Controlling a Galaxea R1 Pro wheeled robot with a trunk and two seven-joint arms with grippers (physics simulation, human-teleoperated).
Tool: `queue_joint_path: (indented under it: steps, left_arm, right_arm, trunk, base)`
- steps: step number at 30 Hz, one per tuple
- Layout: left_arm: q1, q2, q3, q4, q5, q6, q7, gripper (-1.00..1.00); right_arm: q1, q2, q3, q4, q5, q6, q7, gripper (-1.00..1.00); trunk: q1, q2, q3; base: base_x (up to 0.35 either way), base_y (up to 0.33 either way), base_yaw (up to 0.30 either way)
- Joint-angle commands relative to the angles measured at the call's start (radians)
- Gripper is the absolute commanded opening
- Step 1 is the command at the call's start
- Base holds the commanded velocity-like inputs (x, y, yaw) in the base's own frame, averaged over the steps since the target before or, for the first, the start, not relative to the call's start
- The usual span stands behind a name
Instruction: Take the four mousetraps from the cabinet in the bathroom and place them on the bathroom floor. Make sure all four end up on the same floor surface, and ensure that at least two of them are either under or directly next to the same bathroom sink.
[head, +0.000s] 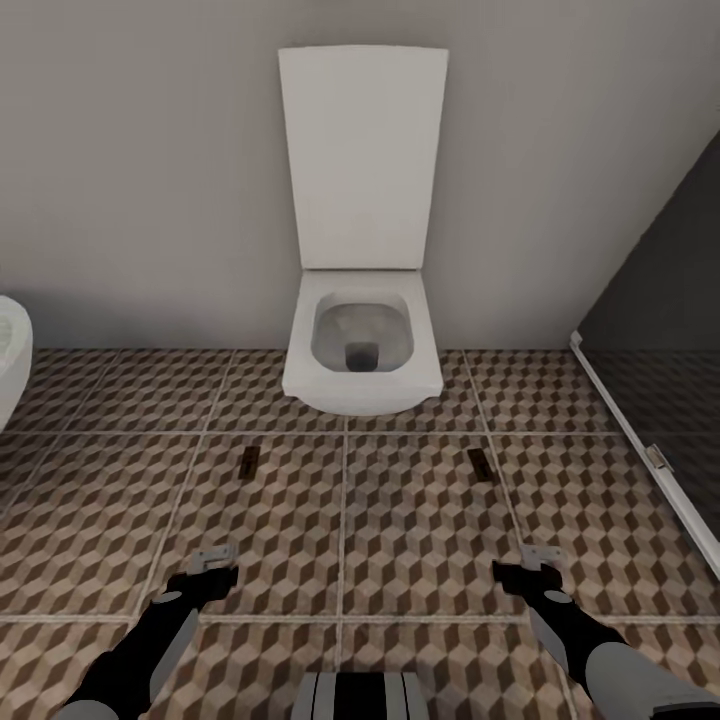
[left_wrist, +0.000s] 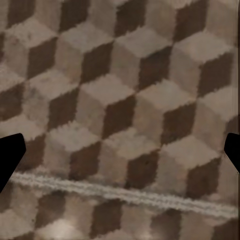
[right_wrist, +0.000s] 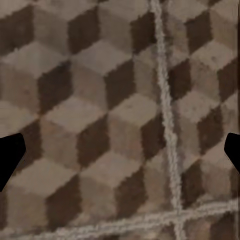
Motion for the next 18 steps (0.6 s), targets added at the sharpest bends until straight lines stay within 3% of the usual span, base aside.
queue_joint_path:
  steps: [1,18]
  left_arm:
    - [0.000,0.002,-0.007,-0.002,0.011,0.004,0.010,1.00]
    - [0.000,0.002,-0.007,-0.003,0.011,0.004,0.010,1.00]
  right_arm:
    - [0.000,0.000,0.009,0.001,-0.010,-0.003,-0.004,1.00]
    - [0.000,0.000,0.010,0.001,-0.009,-0.003,-0.004,1.00]
  trunk:
    - [-0.001,0.000,0.003]
    - [-0.008,0.004,0.069]
  base:
    - [0.000,0.000,0.000]
    - [0.000,0.000,0.000]
